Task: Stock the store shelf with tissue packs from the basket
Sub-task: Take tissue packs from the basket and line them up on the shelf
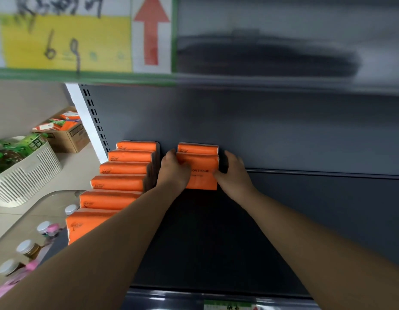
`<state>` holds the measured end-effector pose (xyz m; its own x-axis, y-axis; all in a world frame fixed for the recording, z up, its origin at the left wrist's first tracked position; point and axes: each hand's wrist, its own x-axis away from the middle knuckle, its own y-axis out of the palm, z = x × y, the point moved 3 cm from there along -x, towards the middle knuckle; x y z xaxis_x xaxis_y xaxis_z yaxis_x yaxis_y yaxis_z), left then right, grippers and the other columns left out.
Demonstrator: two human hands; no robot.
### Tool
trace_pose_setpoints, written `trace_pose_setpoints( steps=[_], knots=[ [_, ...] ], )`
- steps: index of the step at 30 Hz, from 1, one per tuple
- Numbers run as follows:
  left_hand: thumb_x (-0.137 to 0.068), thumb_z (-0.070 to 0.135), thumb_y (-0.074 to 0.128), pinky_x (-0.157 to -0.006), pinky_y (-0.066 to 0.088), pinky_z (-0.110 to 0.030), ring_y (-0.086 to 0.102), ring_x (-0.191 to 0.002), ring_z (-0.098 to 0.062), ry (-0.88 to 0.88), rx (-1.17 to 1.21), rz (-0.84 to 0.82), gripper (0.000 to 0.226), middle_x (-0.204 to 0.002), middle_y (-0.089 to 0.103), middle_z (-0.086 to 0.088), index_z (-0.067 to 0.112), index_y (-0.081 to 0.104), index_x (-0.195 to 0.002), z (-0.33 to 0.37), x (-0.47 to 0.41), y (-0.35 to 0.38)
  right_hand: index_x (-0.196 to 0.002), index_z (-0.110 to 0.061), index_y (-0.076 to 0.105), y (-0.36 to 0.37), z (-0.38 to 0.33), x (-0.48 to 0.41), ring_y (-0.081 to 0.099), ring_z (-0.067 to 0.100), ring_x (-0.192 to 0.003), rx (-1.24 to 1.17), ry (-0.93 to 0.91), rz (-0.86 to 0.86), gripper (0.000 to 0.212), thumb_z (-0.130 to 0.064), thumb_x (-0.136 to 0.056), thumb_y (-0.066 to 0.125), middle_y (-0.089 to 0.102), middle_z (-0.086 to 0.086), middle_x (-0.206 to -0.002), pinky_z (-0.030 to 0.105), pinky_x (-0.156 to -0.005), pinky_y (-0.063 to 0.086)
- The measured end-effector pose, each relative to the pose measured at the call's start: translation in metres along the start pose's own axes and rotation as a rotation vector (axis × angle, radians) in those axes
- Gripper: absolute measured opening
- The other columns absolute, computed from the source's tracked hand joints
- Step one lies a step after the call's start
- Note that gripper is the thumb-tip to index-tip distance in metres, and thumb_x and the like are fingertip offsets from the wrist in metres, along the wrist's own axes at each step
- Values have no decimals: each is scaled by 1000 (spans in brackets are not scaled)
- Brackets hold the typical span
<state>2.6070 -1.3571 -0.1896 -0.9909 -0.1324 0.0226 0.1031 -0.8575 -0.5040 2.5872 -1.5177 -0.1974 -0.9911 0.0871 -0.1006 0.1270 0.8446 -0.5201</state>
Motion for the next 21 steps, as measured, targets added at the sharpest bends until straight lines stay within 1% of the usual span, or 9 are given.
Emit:
trace_pose_setpoints(
  steps=[1,2,3,5,7,9,11,15,21],
  knots=[
    [-88,17,48,-93,46,-42,53,-114,-29,29,-68,-3,46,-132,50,-10,14,44,-133,2,4,-1,-146,-21,28,-1,-2,3,43,10,-113,69,-30,8,62,-21,-91,56,34,0,-137,25,-88,37],
    [-86,16,49,-100,42,-46,49,-121,-30,60,-137,-7,50,-137,46,-11,13,42,-135,4,8,-1,-147,-21,26,-2,-4,7,44,14,-117,145,-62,16,65,-24,-90,56,34,1,-139,28,-92,39],
    [-86,15,51,-107,37,-47,42,-130,-30,95,-206,-12,55,-143,41,-11,12,38,-140,6,14,-2,-148,-22,24,-3,-7,10,42,18,-124,227,-90,22,67,-27,-89,56,33,1,-142,34,-99,40],
    [-87,17,53,-116,25,-45,25,-142,-28,180,-355,-9,66,-153,30,-11,10,28,-147,9,25,-3,-149,-24,20,-5,-13,17,31,21,-136,398,-139,26,73,-35,-87,55,26,0,-150,45,-111,31],
    [-89,22,52,-121,16,-45,12,-148,-26,241,-507,-6,74,-159,19,-10,11,16,-152,11,34,-4,-150,-23,16,-6,-19,24,16,22,-144,543,-178,16,77,-41,-86,54,17,1,-156,49,-116,18],
    [-91,25,50,-122,8,-44,3,-150,-25,277,-623,-14,78,-162,10,-8,14,7,-154,11,43,-4,-151,-23,13,-5,-24,32,6,23,-147,637,-201,-2,79,-43,-86,54,10,2,-158,49,-118,10],
    [-92,29,48,-122,4,-44,-1,-150,-25,313,-709,-23,78,-163,6,-7,16,3,-155,11,52,-5,-151,-22,10,-5,-28,40,1,25,-147,702,-215,-22,80,-45,-87,53,6,3,-159,50,-119,7],
    [-94,39,42,-121,1,-43,-3,-150,-26,385,-848,-20,76,-163,3,-7,15,3,-154,9,69,-13,-152,-22,5,-5,-31,55,-3,25,-147,772,-216,-44,80,-46,-89,49,0,3,-160,51,-119,3],
    [-93,44,40,-122,0,-46,-4,-150,-26,443,-990,2,76,-163,3,-8,17,4,-154,5,100,-24,-151,-25,4,-1,-33,81,-6,25,-147,801,-238,-51,79,-50,-89,46,-2,1,-160,50,-119,2]
  ],
)
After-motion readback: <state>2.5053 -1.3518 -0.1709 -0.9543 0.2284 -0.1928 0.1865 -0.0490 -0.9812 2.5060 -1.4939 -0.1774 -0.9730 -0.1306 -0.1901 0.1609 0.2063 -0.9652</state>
